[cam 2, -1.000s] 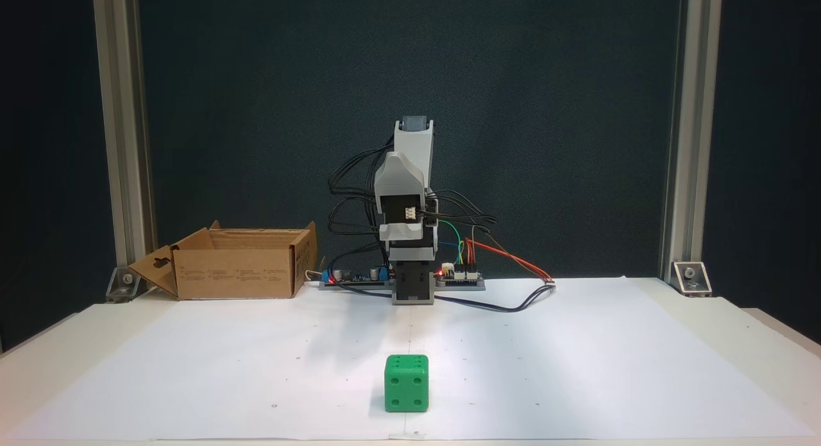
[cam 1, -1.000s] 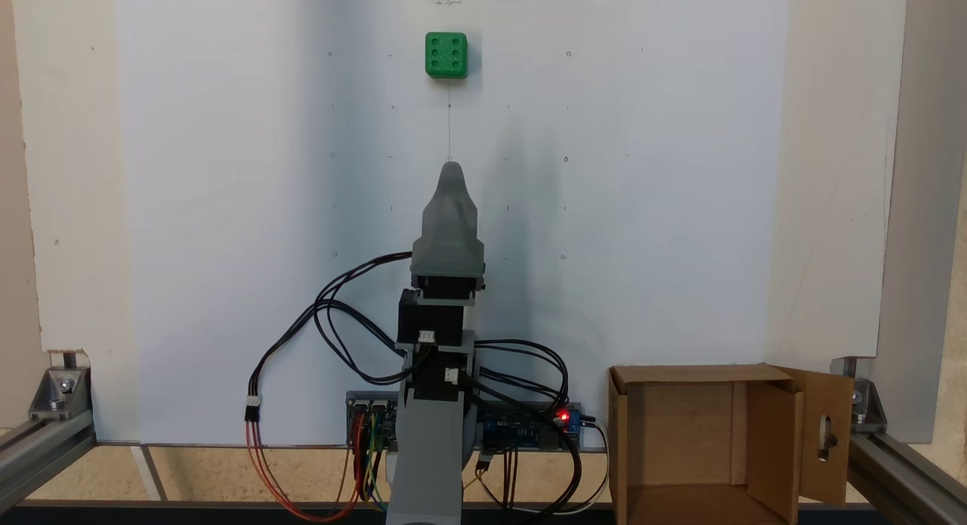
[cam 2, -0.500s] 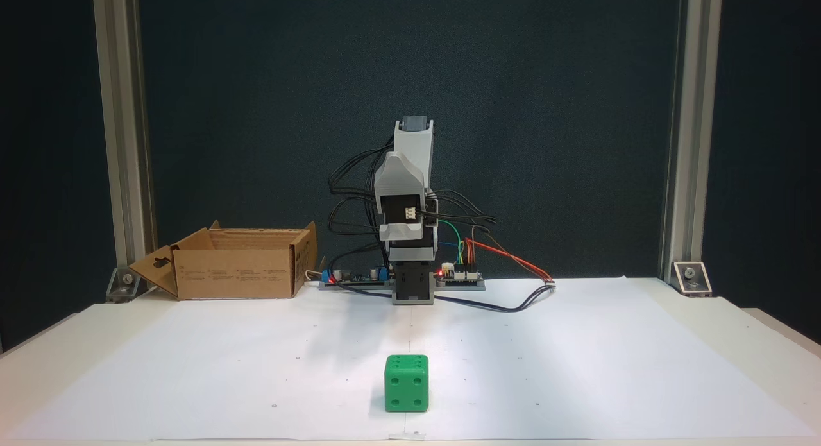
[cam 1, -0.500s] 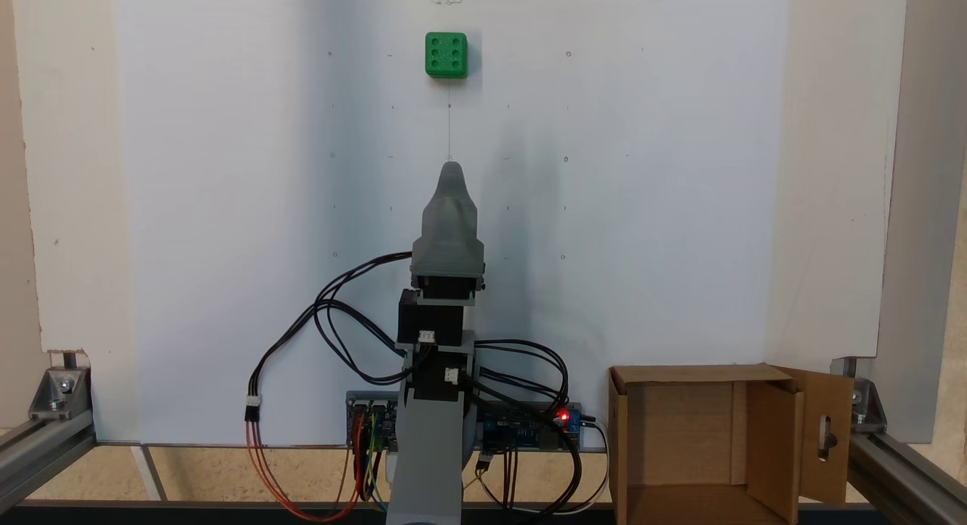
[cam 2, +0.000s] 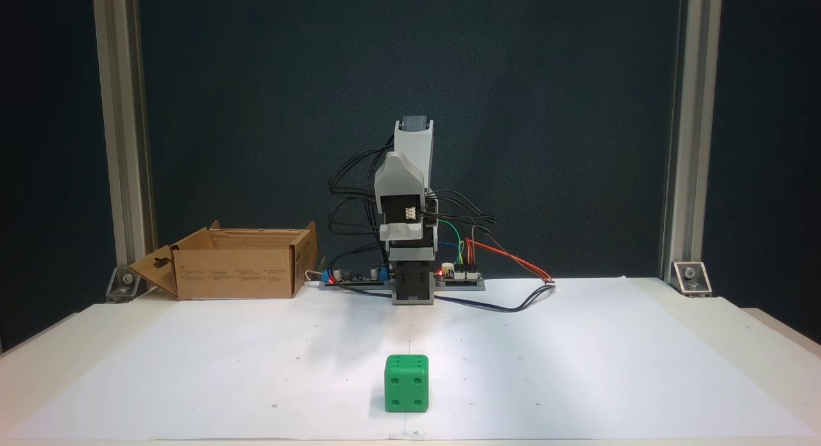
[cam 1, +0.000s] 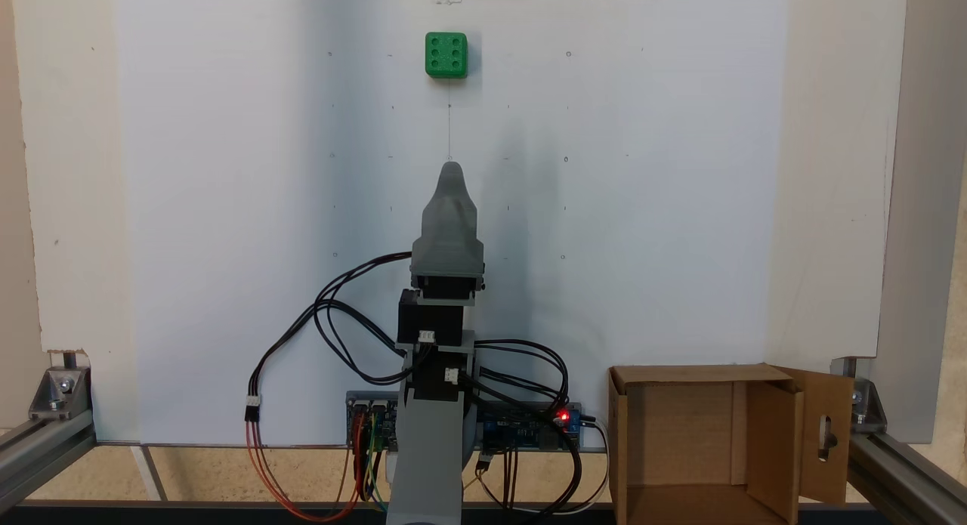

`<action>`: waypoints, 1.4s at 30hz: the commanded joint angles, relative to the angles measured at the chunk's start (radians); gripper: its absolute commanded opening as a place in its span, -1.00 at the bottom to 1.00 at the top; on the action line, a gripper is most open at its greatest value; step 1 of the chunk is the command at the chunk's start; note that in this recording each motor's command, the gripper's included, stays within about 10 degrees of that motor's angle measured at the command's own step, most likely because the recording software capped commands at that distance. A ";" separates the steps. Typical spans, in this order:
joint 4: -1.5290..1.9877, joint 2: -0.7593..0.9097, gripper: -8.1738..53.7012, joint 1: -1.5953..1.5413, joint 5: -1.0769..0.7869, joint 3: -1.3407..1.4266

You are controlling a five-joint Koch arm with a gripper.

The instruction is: Grasp a green dice and put it in the bin.

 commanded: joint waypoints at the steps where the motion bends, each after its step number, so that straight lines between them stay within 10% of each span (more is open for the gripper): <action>1: -0.011 0.112 0.70 -0.006 -0.037 0.052; 14: 0.066 0.107 0.66 -0.012 -0.048 0.000; 42: 1.899 0.100 0.64 -0.078 -0.028 -0.976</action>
